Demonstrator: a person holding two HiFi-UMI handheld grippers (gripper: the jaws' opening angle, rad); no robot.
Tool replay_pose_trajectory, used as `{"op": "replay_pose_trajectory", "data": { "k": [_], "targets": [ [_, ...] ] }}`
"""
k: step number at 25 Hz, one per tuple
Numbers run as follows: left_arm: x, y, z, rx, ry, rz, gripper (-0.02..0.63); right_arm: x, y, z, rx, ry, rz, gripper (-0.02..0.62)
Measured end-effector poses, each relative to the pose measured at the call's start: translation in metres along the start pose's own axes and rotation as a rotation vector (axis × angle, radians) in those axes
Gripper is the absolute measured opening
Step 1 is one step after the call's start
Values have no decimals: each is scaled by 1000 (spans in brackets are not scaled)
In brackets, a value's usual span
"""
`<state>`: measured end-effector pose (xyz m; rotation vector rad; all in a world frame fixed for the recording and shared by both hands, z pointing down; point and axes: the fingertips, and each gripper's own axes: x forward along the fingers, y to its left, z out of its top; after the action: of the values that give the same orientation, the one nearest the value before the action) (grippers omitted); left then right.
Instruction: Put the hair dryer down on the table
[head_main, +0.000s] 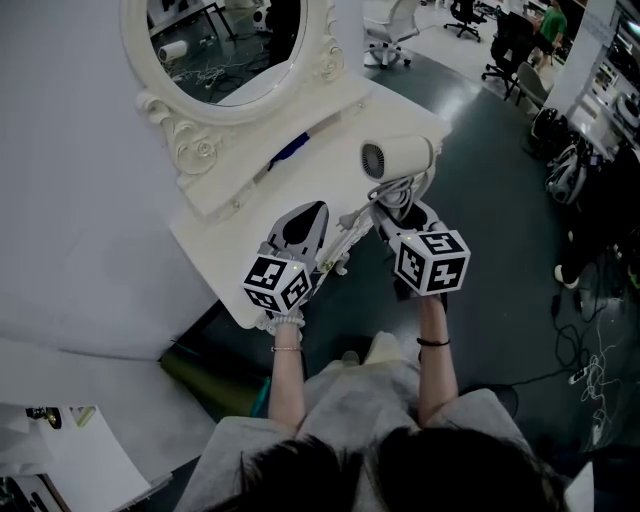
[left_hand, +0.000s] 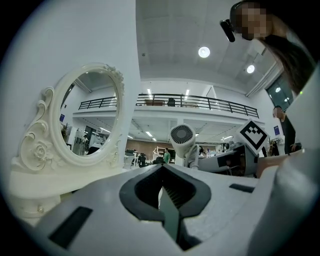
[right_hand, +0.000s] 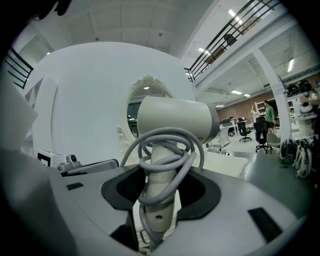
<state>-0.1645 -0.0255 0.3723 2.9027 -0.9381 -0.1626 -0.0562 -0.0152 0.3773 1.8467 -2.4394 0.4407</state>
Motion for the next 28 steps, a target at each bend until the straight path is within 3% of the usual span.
{"op": "replay_pose_trajectory", "data": {
  "k": [14,28],
  "targets": [
    [110,48,-32,-32,57,31,5,92,-92,0,0,111,53,189],
    [211,91,-57,-91,95,147,5,172,-184,7,-34,247,151,189]
  ]
}}
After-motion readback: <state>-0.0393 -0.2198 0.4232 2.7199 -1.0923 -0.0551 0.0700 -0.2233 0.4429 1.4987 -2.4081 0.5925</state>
